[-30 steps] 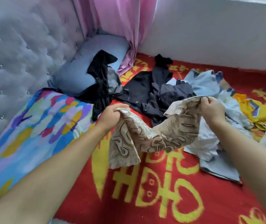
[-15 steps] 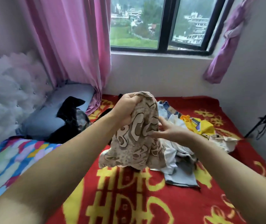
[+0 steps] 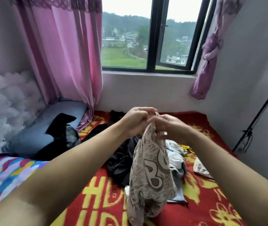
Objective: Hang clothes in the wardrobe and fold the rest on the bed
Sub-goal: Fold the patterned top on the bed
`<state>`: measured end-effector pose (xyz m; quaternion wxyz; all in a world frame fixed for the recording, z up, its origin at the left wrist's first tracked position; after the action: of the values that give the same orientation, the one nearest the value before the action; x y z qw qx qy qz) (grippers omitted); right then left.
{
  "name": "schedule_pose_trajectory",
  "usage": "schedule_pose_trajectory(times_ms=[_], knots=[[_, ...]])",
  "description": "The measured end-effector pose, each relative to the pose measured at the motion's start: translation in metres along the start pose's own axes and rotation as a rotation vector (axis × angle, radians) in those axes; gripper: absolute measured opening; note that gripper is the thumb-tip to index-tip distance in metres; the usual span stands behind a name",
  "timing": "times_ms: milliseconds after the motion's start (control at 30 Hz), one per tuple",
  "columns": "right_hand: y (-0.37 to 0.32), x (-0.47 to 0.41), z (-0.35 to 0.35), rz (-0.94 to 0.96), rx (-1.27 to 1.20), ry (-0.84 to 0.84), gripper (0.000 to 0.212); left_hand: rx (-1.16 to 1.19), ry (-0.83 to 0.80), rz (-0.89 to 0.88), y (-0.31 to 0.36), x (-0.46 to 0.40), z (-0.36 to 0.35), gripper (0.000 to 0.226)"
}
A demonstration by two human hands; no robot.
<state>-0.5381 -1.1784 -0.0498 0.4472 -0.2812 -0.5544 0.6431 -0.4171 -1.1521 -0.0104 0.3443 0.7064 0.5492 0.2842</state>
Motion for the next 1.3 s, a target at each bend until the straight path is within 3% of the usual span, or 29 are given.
schedule_pose_trajectory(times_ms=[33, 100, 167, 233, 333, 400, 433, 467, 567, 700, 733, 800, 900, 933, 1033, 1167, 1300], knots=[[0.014, 0.001, -0.002, -0.026, 0.009, 0.022, 0.025, 0.03, 0.015, 0.015, -0.009, -0.002, 0.001, 0.042], [0.026, 0.005, -0.001, 0.005, -0.039, 0.163, 0.002, 0.071, 0.033, 0.035, -0.025, -0.005, 0.005, 0.044], [0.028, 0.006, 0.009, 0.027, -0.013, 0.267, 0.019, 0.017, 0.041, 0.046, -0.033, -0.011, 0.008, 0.046], [0.019, 0.011, 0.02, 0.02, 0.017, 0.285, 0.021, -0.236, 0.01, 0.022, -0.032, -0.016, 0.011, 0.047], [-0.006, 0.02, 0.038, 0.006, -0.109, 0.242, 0.029, -0.86, -0.053, -0.077, -0.027, -0.018, 0.014, 0.051], [-0.023, 0.023, 0.046, -0.004, -0.242, 0.178, 0.039, -1.167, -0.158, -0.01, -0.042, -0.014, 0.015, 0.04], [-0.032, 0.023, 0.05, 0.006, -0.284, 0.169, 0.045, -1.207, -0.194, 0.018, -0.049, -0.013, 0.015, 0.026], [-0.041, 0.025, 0.056, 0.027, -0.286, 0.182, 0.048, -1.177, -0.215, 0.004, -0.052, -0.012, 0.013, 0.007], [-0.048, 0.032, 0.082, 0.027, -0.209, 0.316, 0.041, -1.005, -0.098, -0.132, -0.029, -0.014, 0.011, 0.033], [-0.032, 0.045, 0.114, -0.003, 0.37, 0.569, 0.028, -1.037, -0.051, -0.23, 0.014, -0.012, -0.005, 0.051], [-0.032, 0.045, 0.11, 0.015, 0.452, 0.556, 0.024, -1.082, -0.032, -0.275, 0.022, -0.012, -0.012, 0.05], [-0.037, 0.042, 0.085, 0.057, 0.366, 0.348, 0.019, -1.137, 0.025, -0.318, 0.031, -0.014, -0.028, 0.042], [-0.055, 0.036, 0.04, 0.097, 0.321, -0.004, 0.058, -1.052, 0.061, -0.203, 0.032, -0.015, -0.037, 0.04], [-0.059, 0.034, 0.03, 0.105, 0.381, -0.045, 0.058, -0.968, 0.056, -0.169, 0.032, -0.014, -0.036, 0.038], [-0.071, 0.033, 0.014, 0.145, 0.512, 0.04, 0.005, -0.732, 0.03, -0.08, 0.033, -0.008, -0.03, 0.039], [-0.075, 0.03, 0.017, 0.158, 0.28, 0.133, 0.026, -0.548, 0.038, -0.008, 0.033, 0.002, -0.011, 0.045], [-0.066, 0.02, -0.012, 0.122, 0.148, 0.006, 0.022, -0.345, 0.01, -0.004, 0.025, 0.006, -0.007, 0.036]])
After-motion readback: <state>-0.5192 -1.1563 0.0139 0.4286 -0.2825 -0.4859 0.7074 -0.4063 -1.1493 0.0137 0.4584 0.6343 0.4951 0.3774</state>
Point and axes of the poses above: each hand's wrist, its own x-axis away from the middle knuckle, its own z-axis out of the back of the hand, y = z × x, the point moved 6 cm from there along -x, towards the middle knuckle, and after that the axes turned 8 degrees about x, right-handed, at the moved point
